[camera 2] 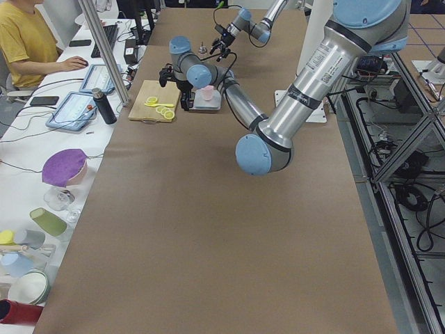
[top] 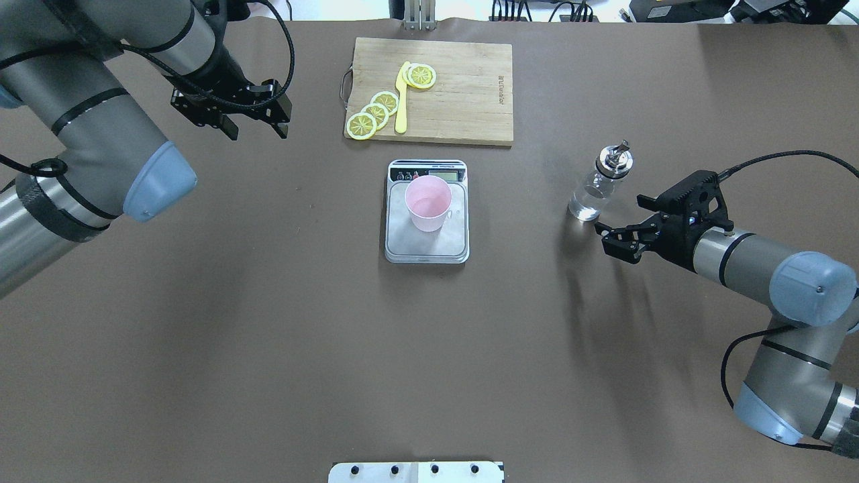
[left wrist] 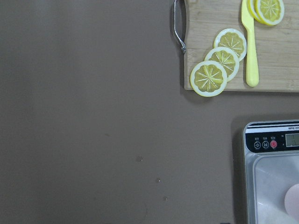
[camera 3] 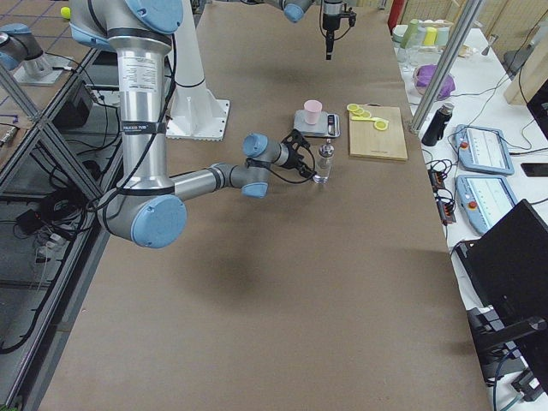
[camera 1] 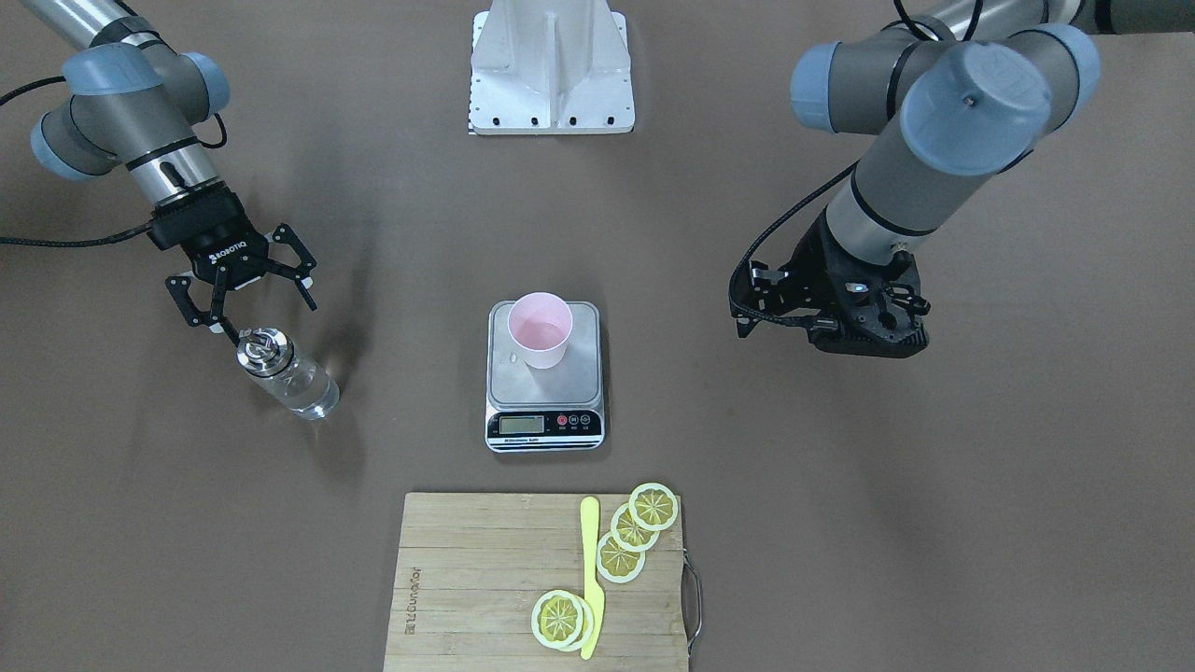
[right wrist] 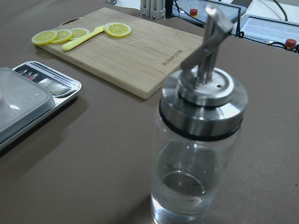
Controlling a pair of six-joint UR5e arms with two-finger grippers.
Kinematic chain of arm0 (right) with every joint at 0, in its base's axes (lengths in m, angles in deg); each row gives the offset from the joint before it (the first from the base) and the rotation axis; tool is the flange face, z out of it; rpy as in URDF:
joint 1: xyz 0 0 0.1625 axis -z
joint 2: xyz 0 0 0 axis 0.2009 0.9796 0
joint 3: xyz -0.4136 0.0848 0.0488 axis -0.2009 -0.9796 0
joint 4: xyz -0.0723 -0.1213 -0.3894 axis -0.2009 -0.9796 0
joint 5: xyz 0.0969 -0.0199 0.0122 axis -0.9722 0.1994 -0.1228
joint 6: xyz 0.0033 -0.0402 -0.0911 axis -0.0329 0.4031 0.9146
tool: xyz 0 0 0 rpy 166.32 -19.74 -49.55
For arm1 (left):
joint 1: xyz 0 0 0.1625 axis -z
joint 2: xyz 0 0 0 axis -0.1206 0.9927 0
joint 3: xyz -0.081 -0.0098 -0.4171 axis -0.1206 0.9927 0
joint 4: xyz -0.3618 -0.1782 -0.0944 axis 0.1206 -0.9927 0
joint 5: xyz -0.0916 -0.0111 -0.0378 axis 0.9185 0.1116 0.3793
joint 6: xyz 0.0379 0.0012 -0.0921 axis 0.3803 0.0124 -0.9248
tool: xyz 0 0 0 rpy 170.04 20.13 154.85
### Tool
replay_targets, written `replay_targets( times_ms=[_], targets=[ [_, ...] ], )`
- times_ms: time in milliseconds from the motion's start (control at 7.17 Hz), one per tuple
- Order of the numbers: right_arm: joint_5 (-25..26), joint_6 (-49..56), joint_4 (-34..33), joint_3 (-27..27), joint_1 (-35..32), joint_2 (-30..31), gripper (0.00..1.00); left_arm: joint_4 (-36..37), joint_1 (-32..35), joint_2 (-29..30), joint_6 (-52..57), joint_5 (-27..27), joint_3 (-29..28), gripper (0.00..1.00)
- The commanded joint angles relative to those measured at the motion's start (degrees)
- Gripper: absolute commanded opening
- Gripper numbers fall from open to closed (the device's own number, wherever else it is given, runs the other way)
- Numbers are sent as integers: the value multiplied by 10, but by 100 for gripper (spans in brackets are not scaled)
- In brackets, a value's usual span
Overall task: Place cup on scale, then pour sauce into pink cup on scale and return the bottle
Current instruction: 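Grasp the glass sauce bottle with the right gripper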
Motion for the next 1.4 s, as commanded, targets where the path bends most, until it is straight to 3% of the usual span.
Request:
replay_targets(
  times_ms=[0, 279, 1256],
  targets=[
    [1, -3, 13, -30, -3, -6, 98, 0, 0, 0, 0, 0, 0, 82],
    [2, 1, 20, -40, -2, -30, 94, 0, 0, 0, 0, 0, 0, 82],
    [1, 4, 22, -90, -19, -74, 94, 0, 0, 0, 0, 0, -1, 81]
  ],
)
